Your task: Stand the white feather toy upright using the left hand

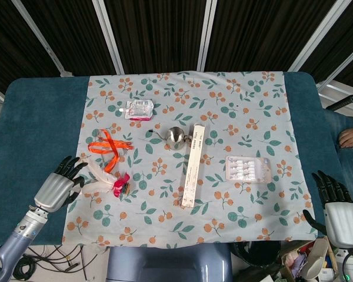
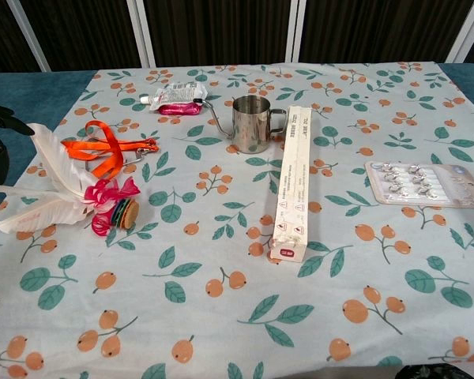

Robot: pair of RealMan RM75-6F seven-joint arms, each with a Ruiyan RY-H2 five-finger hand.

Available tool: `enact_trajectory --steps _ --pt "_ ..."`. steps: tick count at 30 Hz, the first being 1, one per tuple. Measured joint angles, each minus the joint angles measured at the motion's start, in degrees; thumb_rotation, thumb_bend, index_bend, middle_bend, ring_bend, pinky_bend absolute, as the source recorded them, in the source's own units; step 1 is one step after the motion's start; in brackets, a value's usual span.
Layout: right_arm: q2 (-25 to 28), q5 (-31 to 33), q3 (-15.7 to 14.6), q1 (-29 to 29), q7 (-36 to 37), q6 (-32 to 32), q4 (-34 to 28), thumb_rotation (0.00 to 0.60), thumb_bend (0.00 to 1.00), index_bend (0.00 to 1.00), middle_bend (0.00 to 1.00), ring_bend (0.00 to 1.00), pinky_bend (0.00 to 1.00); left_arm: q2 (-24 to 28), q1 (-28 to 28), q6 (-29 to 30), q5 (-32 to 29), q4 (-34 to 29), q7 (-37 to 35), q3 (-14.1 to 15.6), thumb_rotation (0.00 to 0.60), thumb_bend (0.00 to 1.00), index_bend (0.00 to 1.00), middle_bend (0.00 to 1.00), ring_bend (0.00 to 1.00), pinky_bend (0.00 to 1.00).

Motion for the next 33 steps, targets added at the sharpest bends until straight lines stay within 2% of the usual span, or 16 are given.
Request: enact_trajectory --steps 33 --pt "-0.1 0.0 0.0 0.1 -0.2 0.0 0.0 0.600 0.14 0.07 0.05 0.10 0.16 0.2 -0.1 0.0 -0.3 -0.3 0.7 0.4 0.600 0.46 0.56 0.14 0.00 0.00"
